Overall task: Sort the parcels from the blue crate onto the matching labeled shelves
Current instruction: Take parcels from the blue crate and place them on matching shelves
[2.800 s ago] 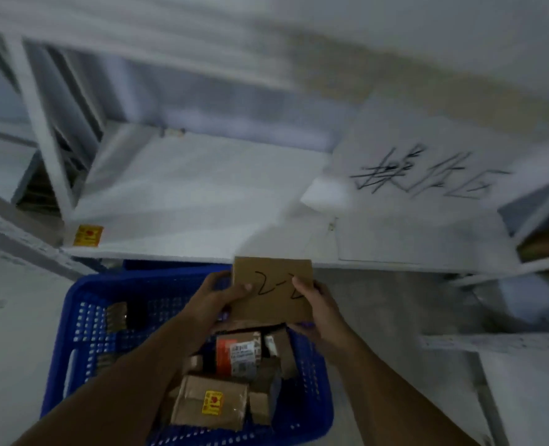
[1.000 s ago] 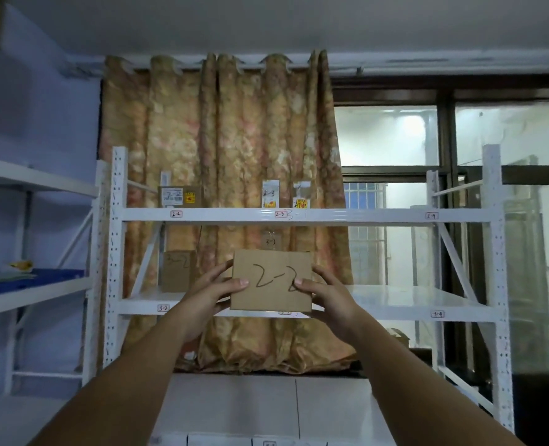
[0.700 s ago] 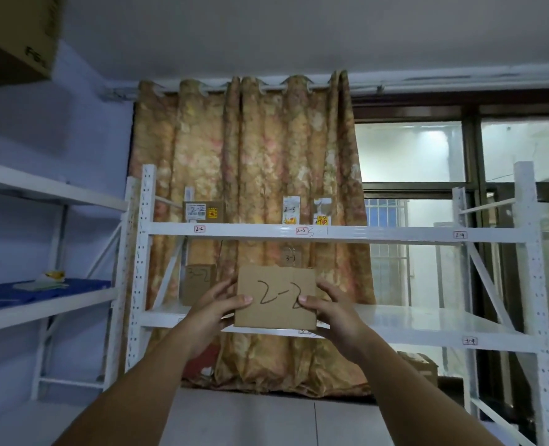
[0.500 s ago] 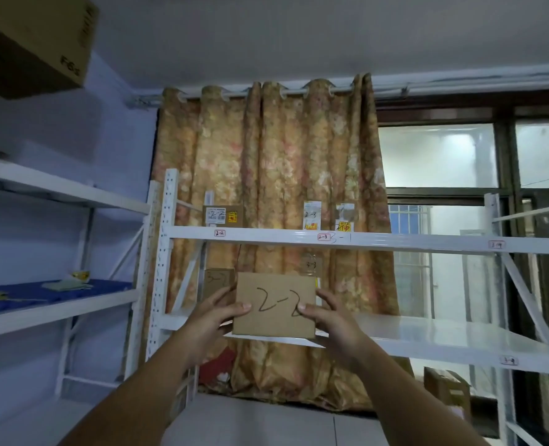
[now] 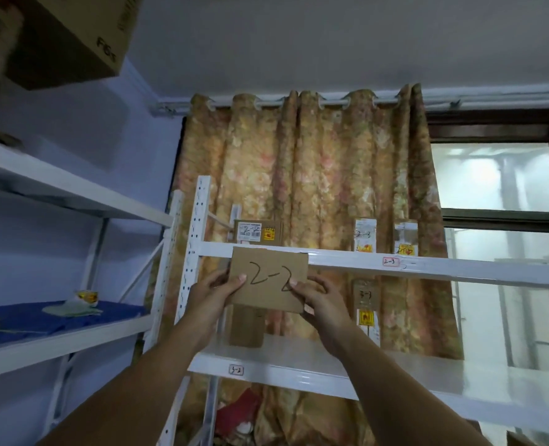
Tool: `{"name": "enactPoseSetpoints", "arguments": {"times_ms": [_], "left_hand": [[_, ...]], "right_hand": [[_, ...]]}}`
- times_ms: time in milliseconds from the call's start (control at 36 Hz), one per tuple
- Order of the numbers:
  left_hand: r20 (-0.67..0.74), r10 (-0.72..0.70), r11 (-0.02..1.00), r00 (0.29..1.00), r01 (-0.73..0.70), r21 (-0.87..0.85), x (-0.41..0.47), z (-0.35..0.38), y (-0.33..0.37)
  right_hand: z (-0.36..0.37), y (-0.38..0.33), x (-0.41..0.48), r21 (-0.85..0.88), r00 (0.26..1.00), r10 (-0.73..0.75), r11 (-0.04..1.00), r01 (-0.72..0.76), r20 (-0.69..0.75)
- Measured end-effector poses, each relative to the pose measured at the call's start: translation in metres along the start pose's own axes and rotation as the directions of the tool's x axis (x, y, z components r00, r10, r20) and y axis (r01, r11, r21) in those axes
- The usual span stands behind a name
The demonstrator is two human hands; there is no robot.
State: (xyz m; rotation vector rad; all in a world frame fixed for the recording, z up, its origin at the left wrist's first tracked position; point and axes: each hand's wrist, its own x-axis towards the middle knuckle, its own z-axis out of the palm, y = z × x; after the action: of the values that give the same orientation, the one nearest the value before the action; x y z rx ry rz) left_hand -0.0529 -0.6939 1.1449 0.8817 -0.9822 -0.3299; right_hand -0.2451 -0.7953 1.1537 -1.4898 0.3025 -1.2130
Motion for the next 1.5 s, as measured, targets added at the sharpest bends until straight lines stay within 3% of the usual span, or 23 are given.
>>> {"name": "enactPoseSetpoints", "arguments": {"times_ms": [306, 500, 694, 889, 1111, 1250, 1333, 1500], "left_hand": [[-0.133, 0.311, 0.9, 0.941, -0.246, 0.359, 0.118, -0.027, -0.013], [-0.136, 0.466, 0.778, 0.874, -0.332, 0.534, 0.21, -0.018, -0.027], [-0.148, 0.529, 0.707, 0.836, -0.337, 0.623, 0.283, 0.006, -0.041], [-0.148, 0.491, 0.572, 0.858, -0.19, 0.798, 0.355, 0.013, -0.063], [-0.166, 0.398, 0.539, 0.902, -0.083, 0.838, 0.412, 0.007, -0.106], [-0.149, 0.373, 0.47, 0.916, -0.048, 0.881, 0.418, 0.001, -0.114], [-0.129, 0.331, 0.44, 0.935, -0.033, 0.897, 0.413, 0.003, -0.109], [-0.108, 0.227, 0.375, 0.968, 0.015, 0.927, 0.393, 0.012, -0.101]], "right_hand": [[0.06, 0.011, 0.115, -0.144, 0.986, -0.167, 0.975, 0.169, 0.032], [0.07, 0.021, 0.197, -0.262, 0.946, -0.323, 0.912, 0.317, 0.021], [0.066, 0.026, 0.287, -0.374, 0.896, -0.441, 0.822, 0.429, 0.058], [0.073, 0.036, 0.38, -0.556, 0.934, -0.345, 0.76, 0.337, 0.095], [0.069, 0.052, 0.426, -0.767, 0.958, -0.258, 0.587, 0.258, 0.125], [0.074, 0.055, 0.432, -0.826, 0.962, -0.202, 0.498, 0.263, 0.184], [0.074, 0.057, 0.436, -0.834, 0.967, -0.174, 0.492, 0.25, 0.187], [0.072, 0.056, 0.421, -0.896, 0.969, -0.183, 0.382, 0.225, 0.166]]}}
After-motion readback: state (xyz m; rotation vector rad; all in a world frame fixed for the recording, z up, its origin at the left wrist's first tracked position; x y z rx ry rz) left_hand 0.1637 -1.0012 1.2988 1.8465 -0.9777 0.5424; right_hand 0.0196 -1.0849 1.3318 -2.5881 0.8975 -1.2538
